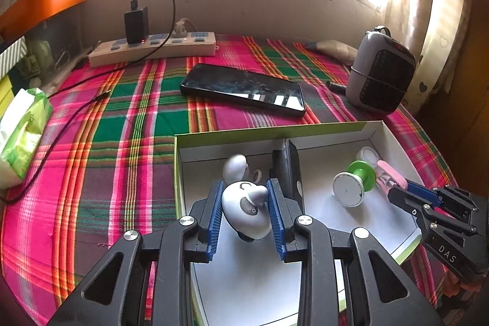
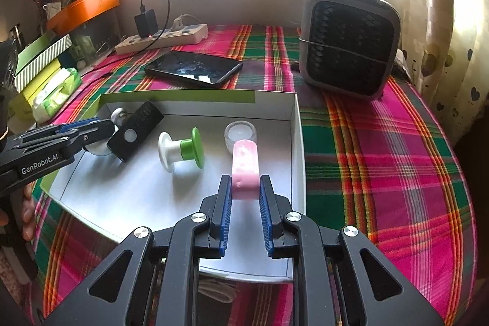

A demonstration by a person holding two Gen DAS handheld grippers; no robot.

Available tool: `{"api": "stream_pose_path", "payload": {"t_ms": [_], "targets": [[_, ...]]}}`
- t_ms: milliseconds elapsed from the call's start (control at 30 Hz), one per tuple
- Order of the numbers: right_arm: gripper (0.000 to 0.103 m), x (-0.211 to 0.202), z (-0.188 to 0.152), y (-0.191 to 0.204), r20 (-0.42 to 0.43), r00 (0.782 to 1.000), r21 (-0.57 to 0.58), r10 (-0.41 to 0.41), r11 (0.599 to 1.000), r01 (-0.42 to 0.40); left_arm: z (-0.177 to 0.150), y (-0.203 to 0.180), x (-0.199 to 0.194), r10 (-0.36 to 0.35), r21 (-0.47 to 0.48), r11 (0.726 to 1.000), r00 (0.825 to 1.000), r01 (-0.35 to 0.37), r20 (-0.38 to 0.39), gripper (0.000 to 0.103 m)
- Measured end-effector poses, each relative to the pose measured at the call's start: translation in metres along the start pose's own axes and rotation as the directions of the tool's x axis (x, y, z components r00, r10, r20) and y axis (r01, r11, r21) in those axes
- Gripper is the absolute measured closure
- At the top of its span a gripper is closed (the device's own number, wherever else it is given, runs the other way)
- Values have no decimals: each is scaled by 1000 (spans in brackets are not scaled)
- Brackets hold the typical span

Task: Organize objects
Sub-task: 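Lower white toy into green box with left tool while right tool lowers pink case, then open left tool releasing white toy while right tool releases pink case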

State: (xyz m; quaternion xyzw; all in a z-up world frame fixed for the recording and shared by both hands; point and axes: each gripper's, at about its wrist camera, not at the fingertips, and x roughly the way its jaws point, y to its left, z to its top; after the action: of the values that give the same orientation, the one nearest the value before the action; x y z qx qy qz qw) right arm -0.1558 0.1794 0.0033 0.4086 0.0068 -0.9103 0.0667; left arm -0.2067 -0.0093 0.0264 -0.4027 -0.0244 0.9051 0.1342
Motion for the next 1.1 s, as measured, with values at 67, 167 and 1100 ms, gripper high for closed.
{"api": "stream_pose_path", "payload": {"t_ms": [67, 167, 1100], "targets": [[84, 0, 0, 1, 1, 1000, -3, -3, 1000, 3, 0, 0, 0, 1, 1, 1000, 1000, -1, 0, 76], [84, 0, 0, -1, 2, 1000, -2, 1, 1000, -1, 0, -2, 1, 7, 8, 1000, 1000, -7, 0, 76], [68, -7, 1, 0, 20, 1000, 4, 1, 1000, -1, -4, 0, -5, 19, -6, 1000, 1000, -19, -2, 65]]}}
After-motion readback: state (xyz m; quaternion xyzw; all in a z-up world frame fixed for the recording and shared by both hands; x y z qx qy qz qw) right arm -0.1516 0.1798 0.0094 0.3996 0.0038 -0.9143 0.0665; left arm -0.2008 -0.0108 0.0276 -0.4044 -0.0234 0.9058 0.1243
